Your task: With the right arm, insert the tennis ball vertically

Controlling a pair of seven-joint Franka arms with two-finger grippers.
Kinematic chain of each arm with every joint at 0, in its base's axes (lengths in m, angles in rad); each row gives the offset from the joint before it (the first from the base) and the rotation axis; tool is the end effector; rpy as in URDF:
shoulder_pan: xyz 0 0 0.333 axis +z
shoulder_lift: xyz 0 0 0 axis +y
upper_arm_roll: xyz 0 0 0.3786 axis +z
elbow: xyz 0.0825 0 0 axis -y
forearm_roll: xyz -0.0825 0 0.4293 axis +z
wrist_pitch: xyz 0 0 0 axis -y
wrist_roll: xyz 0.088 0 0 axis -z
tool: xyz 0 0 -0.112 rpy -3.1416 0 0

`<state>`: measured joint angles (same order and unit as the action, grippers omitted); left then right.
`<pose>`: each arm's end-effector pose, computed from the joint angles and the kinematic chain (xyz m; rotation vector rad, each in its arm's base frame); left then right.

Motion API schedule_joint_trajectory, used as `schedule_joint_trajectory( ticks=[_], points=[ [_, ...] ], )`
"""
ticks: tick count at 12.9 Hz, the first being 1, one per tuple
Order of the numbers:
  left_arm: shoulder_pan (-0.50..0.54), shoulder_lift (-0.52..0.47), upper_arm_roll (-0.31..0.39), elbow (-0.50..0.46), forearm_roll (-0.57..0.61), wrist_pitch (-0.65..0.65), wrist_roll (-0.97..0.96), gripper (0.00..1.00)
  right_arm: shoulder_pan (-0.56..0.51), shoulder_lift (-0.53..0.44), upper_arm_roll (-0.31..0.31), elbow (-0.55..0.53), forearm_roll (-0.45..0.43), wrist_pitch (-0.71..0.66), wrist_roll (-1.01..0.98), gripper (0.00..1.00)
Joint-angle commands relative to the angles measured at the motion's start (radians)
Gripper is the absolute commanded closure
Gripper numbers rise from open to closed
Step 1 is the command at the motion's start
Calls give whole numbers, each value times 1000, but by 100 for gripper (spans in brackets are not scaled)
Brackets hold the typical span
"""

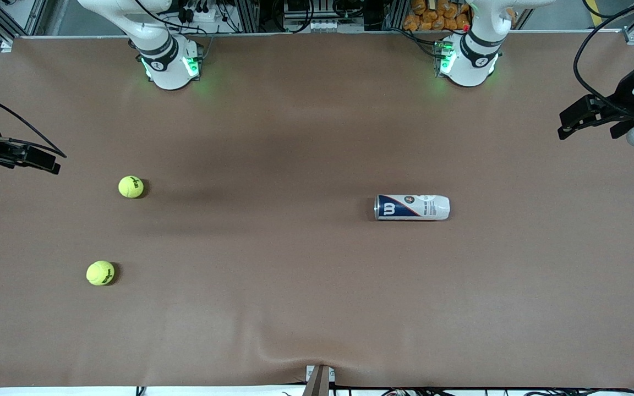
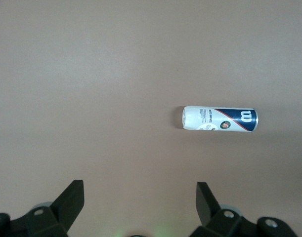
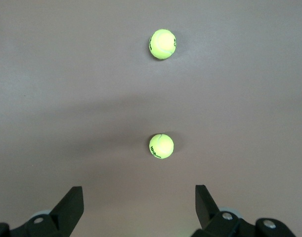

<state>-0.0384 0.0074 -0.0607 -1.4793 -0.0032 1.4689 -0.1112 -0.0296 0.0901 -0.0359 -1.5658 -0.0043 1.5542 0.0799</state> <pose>0.5892 -0.0588 0.7157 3.1397 0.0185 -0.0284 0.6258 -0.0405 0.6280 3.1210 -0.2271 -0.1591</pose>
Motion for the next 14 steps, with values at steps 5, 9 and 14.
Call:
schedule_joint_trajectory(
  ticks=[5, 9, 14],
  points=[
    [-5, 19, -2, 13, 5, -10, 10, 0, 0, -16, 2, -37, 3, 12, 12, 0],
    [0, 20, -2, 11, -7, -9, 13, 0, -1, -26, 2, -57, 3, 20, 12, 0],
    [-6, 22, -2, 8, -9, -9, 13, 0, -4, -35, 2, -72, 3, 24, 12, 0]
  ],
)
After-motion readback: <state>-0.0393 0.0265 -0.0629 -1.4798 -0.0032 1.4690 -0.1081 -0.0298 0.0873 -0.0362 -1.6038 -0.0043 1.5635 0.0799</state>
